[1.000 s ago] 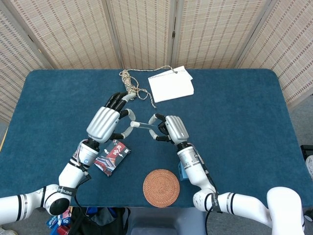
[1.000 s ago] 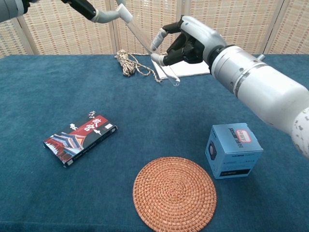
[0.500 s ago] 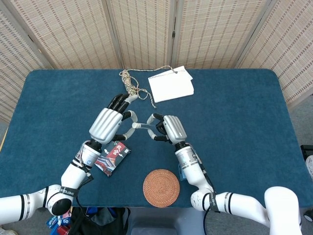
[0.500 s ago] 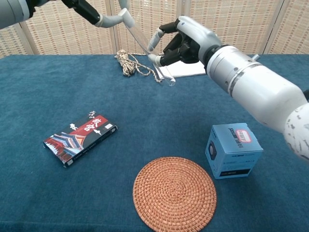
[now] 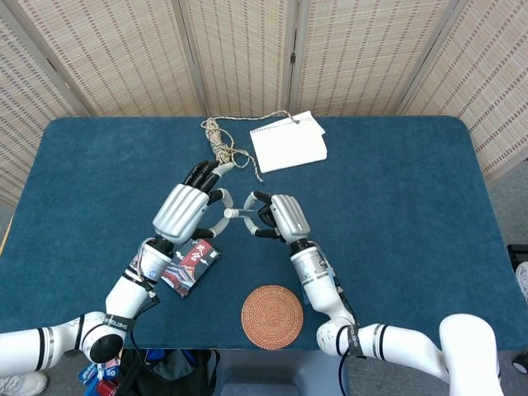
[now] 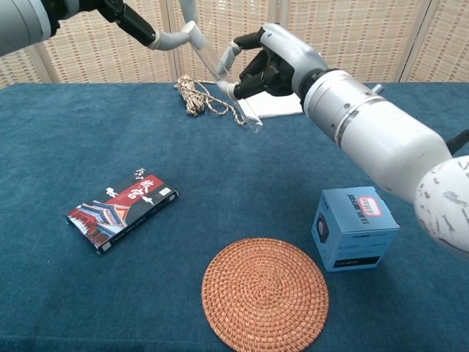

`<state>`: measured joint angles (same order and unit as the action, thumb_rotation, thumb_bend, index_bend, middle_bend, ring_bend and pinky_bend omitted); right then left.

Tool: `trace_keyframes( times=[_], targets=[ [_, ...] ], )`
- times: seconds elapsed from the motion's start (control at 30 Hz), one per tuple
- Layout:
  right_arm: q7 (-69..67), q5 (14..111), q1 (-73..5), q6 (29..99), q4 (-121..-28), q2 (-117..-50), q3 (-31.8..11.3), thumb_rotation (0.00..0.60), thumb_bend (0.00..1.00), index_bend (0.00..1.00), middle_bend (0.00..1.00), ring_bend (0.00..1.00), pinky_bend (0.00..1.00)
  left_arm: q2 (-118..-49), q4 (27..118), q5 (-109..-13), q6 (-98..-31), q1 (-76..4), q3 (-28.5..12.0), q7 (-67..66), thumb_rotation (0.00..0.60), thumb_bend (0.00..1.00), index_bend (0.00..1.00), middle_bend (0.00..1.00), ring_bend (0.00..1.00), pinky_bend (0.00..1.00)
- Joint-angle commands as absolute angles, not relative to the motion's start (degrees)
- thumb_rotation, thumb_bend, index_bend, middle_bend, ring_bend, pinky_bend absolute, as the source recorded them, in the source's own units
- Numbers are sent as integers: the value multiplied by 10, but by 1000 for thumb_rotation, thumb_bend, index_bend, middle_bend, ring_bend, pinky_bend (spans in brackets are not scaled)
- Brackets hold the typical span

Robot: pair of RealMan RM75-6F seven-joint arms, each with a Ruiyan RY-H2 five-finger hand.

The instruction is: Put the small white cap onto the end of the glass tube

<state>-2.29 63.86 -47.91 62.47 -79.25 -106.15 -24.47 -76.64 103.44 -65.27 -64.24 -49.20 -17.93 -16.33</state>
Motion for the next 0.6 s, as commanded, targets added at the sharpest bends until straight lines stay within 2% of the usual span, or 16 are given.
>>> trace_keyframes(
  times=[0.03, 0.1, 0.17, 0.2, 0.37, 0.6],
  targets=[
    [-16, 636, -480, 623, -790, -1060, -244, 600, 656, 946, 1000, 1000, 1000, -759, 1039, -640, -631, -493, -177, -171, 600, 406, 399, 51, 0, 0],
    [-4, 634, -480, 618, -787, -1054, -241, 600, 656, 946, 1000, 1000, 1000, -748, 1048, -622, -618, -496, -174, -183, 600, 367, 167, 30, 0, 0],
    [15, 632, -484, 610, -786, -1043, -238, 600, 658, 951, 1000, 1000, 1000, -738, 1055, -606, -608, -497, -173, -191, 600, 311, 33, 4, 0, 0],
    [28, 631, -486, 605, -787, -1035, -237, 600, 659, 956, 1000, 1000, 1000, -734, 1058, -600, -605, -498, -174, -193, 600, 286, 6, 0, 0, 0],
    [117, 593, -497, 570, -822, -976, -237, 600, 659, 960, 1000, 1000, 1000, -713, 1053, -585, -597, -496, -169, -200, 600, 218, 0, 0, 0, 0],
    [227, 495, -522, 526, -849, -917, -230, 600, 659, 961, 1000, 1000, 1000, -692, 1032, -562, -589, -483, -156, -193, 600, 214, 0, 0, 0, 0]
  ],
)
